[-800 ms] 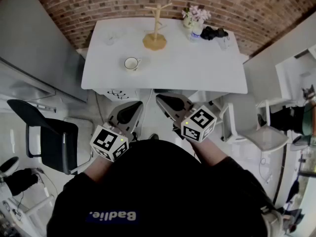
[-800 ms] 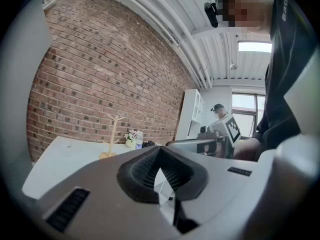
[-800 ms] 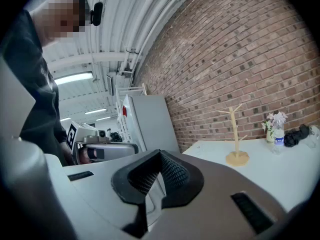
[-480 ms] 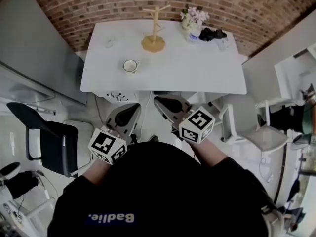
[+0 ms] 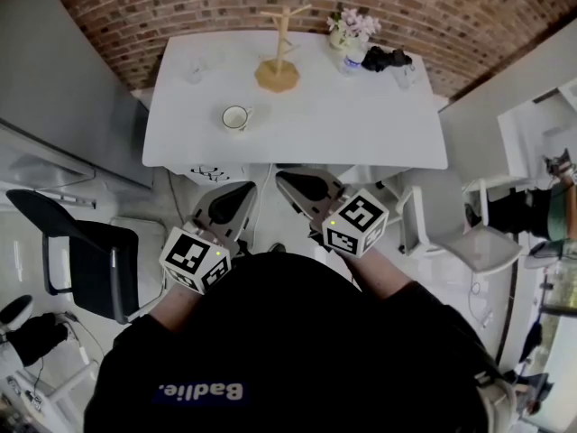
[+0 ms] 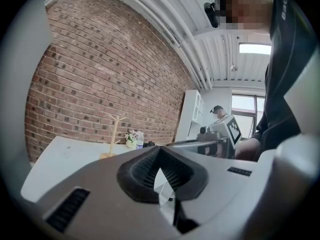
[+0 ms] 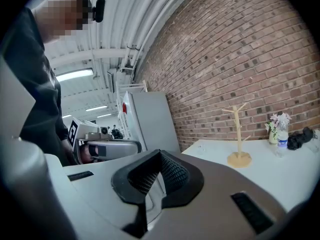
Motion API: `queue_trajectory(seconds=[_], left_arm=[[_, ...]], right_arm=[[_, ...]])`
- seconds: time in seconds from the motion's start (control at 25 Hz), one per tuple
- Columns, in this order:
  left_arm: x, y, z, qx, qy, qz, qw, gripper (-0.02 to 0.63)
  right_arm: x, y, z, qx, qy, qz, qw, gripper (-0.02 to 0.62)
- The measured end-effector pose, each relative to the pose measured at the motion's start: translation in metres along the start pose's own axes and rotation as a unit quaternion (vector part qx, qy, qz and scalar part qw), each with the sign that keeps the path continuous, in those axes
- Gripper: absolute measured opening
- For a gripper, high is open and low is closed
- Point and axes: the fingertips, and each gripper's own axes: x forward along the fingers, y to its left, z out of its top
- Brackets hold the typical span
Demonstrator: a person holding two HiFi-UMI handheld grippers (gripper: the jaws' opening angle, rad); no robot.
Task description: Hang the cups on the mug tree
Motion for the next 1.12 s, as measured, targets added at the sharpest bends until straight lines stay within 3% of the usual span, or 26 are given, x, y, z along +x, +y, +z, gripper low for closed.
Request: queue_trajectory(seconds=[0.44,1.12], left_arm=[[0.004,0.069,0.014,-0.017,0.006,-0.002,0.9998,-0.005],[0.009,0.207,0.047,-0.014,-0.002,-0.046,0.9988,-0.005]], right_arm=[[0.057,-0.028,0.017,-0.006,0.009,-0.013,1.0,0.029],[0.183,-0.083,0.025,-0.022,0.051,-0.063,0.996,0.029]])
